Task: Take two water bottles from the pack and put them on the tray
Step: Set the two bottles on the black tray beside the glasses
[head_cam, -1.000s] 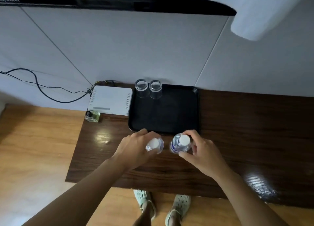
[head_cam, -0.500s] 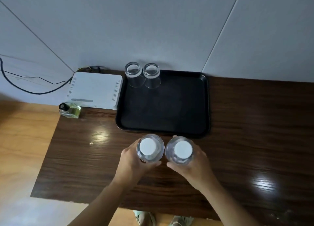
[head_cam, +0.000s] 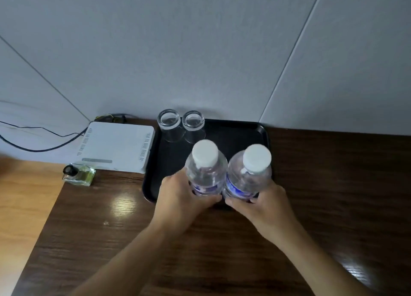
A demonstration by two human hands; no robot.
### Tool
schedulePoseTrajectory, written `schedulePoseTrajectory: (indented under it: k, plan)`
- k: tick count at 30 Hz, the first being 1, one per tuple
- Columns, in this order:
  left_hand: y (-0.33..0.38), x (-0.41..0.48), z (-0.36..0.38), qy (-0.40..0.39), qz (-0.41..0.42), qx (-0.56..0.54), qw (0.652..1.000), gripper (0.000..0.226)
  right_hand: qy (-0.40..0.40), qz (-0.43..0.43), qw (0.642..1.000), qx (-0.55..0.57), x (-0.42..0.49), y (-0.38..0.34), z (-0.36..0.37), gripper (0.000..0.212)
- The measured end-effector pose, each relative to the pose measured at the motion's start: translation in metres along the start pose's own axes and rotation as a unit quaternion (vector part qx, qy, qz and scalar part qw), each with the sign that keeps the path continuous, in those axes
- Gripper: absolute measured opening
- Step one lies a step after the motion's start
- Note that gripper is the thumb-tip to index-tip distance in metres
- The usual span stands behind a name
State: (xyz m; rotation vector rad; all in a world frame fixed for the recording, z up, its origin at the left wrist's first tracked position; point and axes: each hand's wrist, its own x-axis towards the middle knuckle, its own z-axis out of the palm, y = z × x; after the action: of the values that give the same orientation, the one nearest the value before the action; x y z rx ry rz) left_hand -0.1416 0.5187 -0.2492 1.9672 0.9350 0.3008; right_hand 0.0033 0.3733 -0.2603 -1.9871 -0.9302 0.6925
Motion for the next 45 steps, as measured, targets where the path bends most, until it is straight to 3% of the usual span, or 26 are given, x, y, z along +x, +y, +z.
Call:
schedulePoseTrajectory:
  k: [10, 16, 22, 29, 32, 35, 41, 45]
  plan:
    - [-0.017, 0.112, 0.035, 0.042, 0.031, 0.016, 0.998, 0.04, 0.046, -0.018, 0.999, -0.01, 0.11, 0.039, -0.011, 0.063]
    - [-0.039, 0.118, 0.049, 0.037, 0.042, 0.009, 0.998, 0.055, 0.034, -0.018, 0.999, -0.005, 0.111, 0.056, -0.007, 0.062]
    - [-0.044, 0.129, 0.038, -0.066, 0.066, 0.003, 0.996, 0.063, 0.088, -0.045, 0.995, -0.024, 0.111, 0.054, -0.002, 0.075]
    - [-0.044, 0.122, 0.046, -0.024, 0.085, 0.028, 0.996, 0.073, 0.032, -0.015, 0.999, 0.011, 0.114, 0.057, -0.009, 0.072]
    - [-0.046, 0.119, 0.043, -0.043, 0.07, -0.001, 0.997, 0.078, 0.061, -0.021, 0.998, 0.025, 0.113, 0.053, -0.006, 0.075]
    - [-0.047, 0.118, 0.039, -0.041, 0.068, 0.006, 0.997, 0.064, 0.094, -0.035, 0.995, 0.008, 0.114, 0.051, -0.006, 0.069]
    - [-0.042, 0.114, 0.047, -0.014, 0.073, 0.009, 0.997, 0.063, 0.001, -0.002, 1.0, 0.028, 0.117, 0.053, -0.019, 0.076]
    - [-0.04, 0.118, 0.045, -0.077, 0.073, 0.012, 0.994, 0.079, 0.051, -0.014, 0.998, 0.023, 0.117, 0.049, -0.013, 0.079]
